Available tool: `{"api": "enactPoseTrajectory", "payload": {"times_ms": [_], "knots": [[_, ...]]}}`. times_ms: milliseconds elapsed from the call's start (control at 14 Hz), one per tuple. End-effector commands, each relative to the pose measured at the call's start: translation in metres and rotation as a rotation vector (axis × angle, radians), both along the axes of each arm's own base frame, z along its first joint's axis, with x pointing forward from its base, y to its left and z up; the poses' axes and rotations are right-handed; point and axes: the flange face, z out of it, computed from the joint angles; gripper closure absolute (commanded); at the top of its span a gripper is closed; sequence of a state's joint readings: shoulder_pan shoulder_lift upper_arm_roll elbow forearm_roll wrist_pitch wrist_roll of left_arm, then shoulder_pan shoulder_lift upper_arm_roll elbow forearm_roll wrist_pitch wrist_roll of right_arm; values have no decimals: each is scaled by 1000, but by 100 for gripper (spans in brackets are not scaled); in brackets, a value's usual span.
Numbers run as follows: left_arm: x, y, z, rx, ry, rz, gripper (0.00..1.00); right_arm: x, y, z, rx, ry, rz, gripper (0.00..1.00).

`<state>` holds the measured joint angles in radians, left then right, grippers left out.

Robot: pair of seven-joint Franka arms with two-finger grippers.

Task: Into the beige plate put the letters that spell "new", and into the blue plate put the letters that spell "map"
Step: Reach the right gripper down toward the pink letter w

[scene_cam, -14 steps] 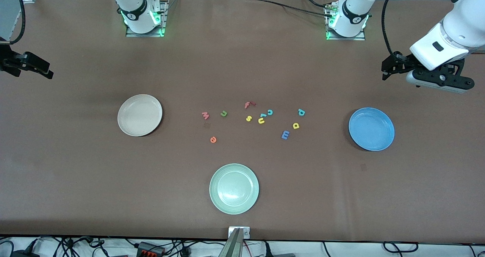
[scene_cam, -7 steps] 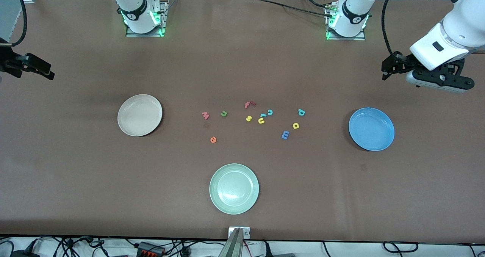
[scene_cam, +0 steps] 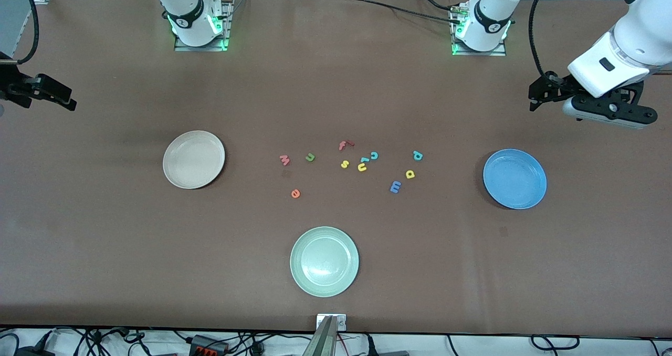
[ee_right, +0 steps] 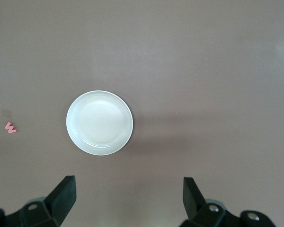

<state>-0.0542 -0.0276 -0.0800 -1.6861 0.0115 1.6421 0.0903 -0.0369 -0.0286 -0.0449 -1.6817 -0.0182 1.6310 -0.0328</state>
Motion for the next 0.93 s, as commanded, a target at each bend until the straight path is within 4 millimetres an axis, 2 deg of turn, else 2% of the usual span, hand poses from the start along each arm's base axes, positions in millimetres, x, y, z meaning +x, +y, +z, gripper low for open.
{"api": "enactPoseTrajectory", "payload": {"times_ms": [0,214,285,356,570,712,855], "knots": [[3,-2,6,-10,8,5,0,-3,1,3,-14,-5,16,0],[3,-2,5,-10,9,5,0,-3,2,1,-11,-1,16,0],[3,-2,6,-10,8,5,0,0,6,-8,2,13,20,0],[3,-1,6,-10,8,6,0,8,16,-29,7,54,38,0],[3,-1,6,-10,8,6,0,31,62,-85,6,142,112,0],[3,0,6,-10,8,8,0,42,113,-122,0,173,185,0],[3,0,6,-10,8,8,0,52,155,-162,-7,185,250,0]]}}
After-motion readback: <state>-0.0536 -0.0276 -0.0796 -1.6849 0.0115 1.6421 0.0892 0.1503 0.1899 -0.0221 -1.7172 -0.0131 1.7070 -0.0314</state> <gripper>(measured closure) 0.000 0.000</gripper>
